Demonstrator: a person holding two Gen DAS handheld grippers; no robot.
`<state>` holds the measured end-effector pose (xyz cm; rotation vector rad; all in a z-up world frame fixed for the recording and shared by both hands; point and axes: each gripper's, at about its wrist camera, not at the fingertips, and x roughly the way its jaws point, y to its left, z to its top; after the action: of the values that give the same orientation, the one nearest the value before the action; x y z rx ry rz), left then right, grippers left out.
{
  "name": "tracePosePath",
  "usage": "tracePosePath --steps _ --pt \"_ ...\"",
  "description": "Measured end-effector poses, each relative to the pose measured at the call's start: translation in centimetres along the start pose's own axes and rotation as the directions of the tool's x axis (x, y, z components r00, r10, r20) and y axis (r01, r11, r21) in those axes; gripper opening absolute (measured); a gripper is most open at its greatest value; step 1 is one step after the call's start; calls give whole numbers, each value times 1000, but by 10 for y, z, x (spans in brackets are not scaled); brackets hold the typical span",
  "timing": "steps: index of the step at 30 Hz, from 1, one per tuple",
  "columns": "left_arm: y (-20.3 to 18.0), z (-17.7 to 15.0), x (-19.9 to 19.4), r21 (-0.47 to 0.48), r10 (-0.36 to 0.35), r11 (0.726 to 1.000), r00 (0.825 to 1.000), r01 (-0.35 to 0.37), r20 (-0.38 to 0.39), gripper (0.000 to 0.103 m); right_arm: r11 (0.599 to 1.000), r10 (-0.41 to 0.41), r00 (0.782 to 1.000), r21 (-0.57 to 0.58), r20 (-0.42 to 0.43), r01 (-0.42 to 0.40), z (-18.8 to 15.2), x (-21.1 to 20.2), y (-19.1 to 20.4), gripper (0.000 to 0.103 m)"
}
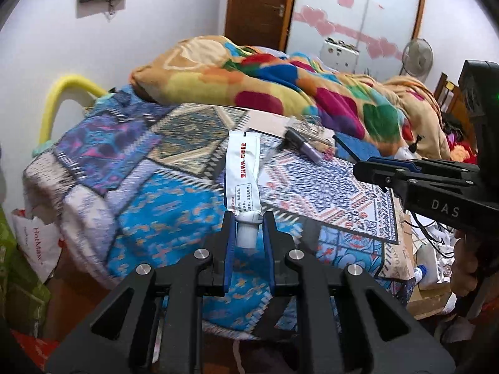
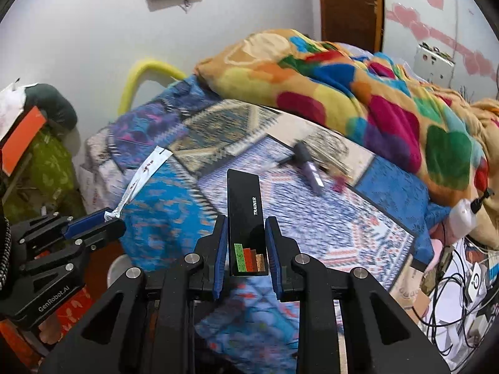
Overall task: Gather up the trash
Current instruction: 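Carry the card and white tube with both tools over the bin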
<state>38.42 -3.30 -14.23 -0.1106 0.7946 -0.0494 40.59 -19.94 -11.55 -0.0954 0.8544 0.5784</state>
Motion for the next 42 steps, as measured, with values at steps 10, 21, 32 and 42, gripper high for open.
tracePosePath --steps 10,21,32,42 --pt "77 -32 -63 -90 85 993 996 -82 27 16 993 86 996 -85 8 -85 5 0 92 22" --pt "167 -87 -98 -203 178 963 984 -177 -14 16 966 168 984 -189 -65 -177 -8 32 188 22" --pt "238 -159 -81 -303 224 916 961 -264 -161 16 934 183 958 -266 -220 -239 -39 89 266 22" --pt "275 -221 -17 -373 136 889 931 -265 -339 16 928 132 905 -272 -404 -256 -76 164 295 22"
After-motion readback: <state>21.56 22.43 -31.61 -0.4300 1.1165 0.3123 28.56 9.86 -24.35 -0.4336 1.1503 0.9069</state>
